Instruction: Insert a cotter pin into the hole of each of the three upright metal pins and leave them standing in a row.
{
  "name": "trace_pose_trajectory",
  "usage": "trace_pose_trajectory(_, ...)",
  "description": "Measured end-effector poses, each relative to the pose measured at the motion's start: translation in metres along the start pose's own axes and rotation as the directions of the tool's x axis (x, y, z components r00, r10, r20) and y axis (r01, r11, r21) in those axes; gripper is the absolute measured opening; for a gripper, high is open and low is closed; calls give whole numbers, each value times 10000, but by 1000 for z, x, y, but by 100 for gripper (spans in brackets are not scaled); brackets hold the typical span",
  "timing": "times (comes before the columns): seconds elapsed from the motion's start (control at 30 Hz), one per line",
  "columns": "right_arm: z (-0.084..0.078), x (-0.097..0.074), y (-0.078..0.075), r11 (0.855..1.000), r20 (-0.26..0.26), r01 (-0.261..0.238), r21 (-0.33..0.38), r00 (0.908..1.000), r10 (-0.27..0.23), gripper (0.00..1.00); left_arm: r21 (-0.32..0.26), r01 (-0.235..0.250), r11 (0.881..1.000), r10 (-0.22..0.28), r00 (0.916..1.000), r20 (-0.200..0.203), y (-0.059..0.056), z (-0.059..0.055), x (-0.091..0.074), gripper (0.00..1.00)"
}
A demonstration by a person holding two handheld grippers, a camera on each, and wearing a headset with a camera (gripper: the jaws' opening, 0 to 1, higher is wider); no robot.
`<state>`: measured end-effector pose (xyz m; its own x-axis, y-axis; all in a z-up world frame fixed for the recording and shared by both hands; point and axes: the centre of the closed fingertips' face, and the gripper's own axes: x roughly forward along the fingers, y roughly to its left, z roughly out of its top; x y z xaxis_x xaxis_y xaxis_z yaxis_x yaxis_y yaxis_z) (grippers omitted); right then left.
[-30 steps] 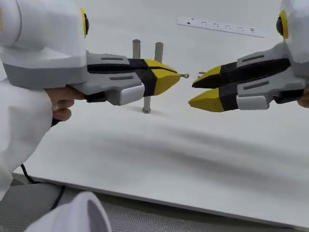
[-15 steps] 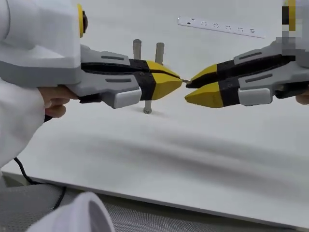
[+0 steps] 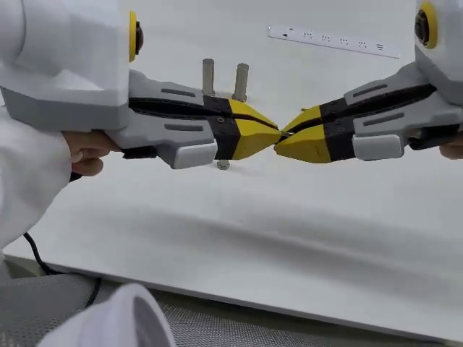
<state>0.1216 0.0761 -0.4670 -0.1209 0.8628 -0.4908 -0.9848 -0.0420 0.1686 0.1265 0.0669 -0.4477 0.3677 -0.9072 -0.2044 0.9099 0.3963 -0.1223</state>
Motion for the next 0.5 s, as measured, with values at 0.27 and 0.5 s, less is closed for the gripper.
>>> trace_pose_trajectory(0.27, -1, -1, 5, 9991, 60, -222, 365, 9997, 220, 0, -25, 43, 10000, -44, 9998, -172, -3, -4, 0, 0)
trace_pose_trajectory(0.5, -5, 2, 3, 9989, -82, -273, 386, 9996, 276, 0, 71, -20, 10000, 24, 9988, -488, -3, -11, 1, 0)
